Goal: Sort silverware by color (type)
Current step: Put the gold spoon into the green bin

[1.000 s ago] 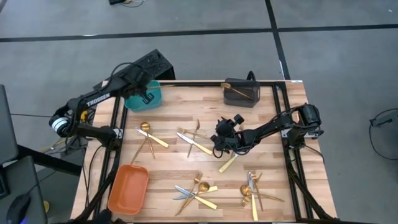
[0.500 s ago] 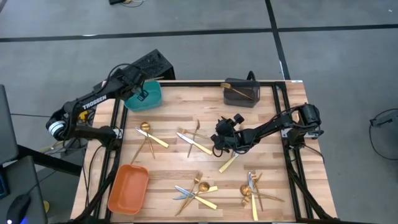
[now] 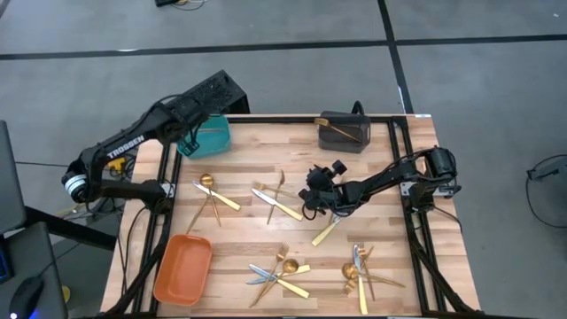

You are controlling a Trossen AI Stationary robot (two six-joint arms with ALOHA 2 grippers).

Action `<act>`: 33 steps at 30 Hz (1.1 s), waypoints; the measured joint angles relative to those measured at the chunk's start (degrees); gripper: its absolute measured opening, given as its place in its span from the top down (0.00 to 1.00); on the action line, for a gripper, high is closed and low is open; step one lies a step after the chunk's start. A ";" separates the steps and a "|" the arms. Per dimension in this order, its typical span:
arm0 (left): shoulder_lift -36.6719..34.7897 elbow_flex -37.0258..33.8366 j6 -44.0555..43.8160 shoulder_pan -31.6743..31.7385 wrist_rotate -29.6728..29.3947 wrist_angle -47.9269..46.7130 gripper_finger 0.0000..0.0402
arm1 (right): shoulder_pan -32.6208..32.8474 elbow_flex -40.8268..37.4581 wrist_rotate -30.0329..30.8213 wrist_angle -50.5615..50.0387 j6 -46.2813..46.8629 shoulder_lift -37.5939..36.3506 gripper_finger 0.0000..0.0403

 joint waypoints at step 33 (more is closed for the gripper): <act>21.29 -0.92 17.45 -3.73 7.90 34.54 1.00 | 0.85 1.11 -3.34 -3.08 -3.35 0.02 0.70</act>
